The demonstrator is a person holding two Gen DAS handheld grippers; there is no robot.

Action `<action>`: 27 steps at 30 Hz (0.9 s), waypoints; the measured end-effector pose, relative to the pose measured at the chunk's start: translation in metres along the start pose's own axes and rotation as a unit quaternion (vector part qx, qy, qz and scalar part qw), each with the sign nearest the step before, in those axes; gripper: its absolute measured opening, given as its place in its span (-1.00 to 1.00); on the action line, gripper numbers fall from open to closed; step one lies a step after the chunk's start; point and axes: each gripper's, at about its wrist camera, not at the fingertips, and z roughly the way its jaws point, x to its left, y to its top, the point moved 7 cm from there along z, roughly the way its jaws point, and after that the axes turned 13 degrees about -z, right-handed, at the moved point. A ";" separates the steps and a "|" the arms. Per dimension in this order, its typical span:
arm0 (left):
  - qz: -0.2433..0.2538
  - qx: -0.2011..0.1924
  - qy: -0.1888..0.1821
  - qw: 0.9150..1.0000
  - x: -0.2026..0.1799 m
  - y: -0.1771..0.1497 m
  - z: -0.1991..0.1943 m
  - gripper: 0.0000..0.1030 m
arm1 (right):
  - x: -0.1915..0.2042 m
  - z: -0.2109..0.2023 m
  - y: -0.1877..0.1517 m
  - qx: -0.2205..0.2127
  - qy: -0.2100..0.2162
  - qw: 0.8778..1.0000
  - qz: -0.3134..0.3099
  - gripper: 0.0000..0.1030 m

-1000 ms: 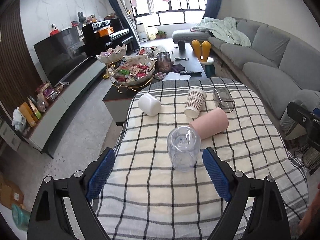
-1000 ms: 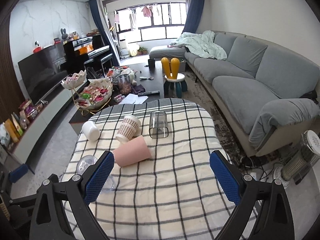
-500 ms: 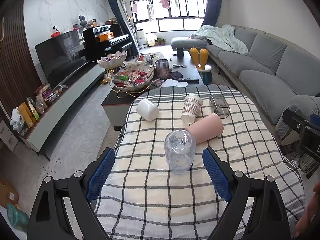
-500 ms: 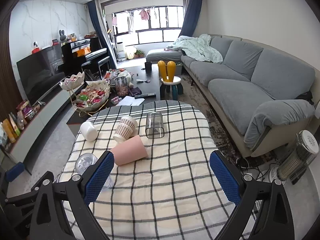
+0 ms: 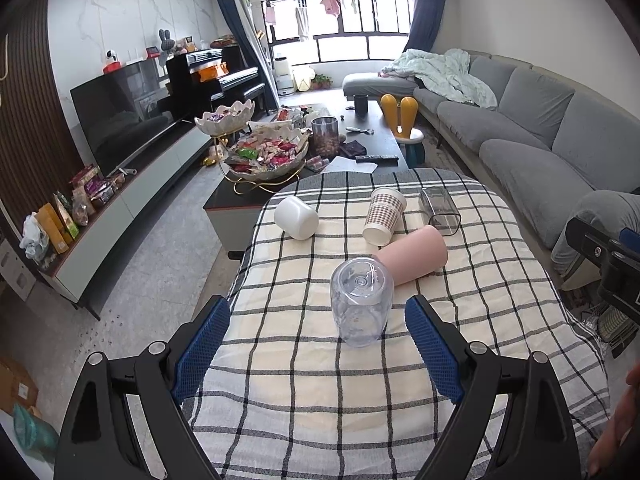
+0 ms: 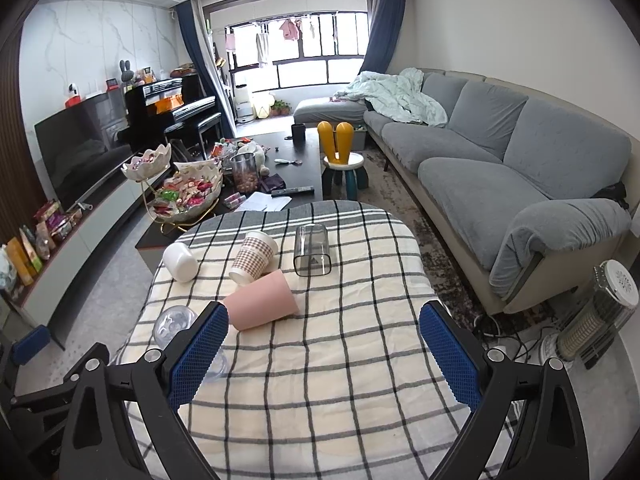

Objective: Flip cup upside down

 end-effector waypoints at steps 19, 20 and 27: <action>0.000 0.001 -0.001 1.000 -0.002 0.001 0.000 0.75 | -0.001 0.000 0.000 0.000 0.001 1.000 0.002 0.88; -0.001 0.000 -0.001 1.000 -0.002 0.001 0.000 0.75 | -0.001 0.001 0.000 0.000 0.001 1.000 0.002 0.88; -0.001 -0.004 0.000 1.000 -0.001 0.002 -0.002 0.87 | -0.001 0.000 -0.001 0.000 0.002 1.000 0.002 0.88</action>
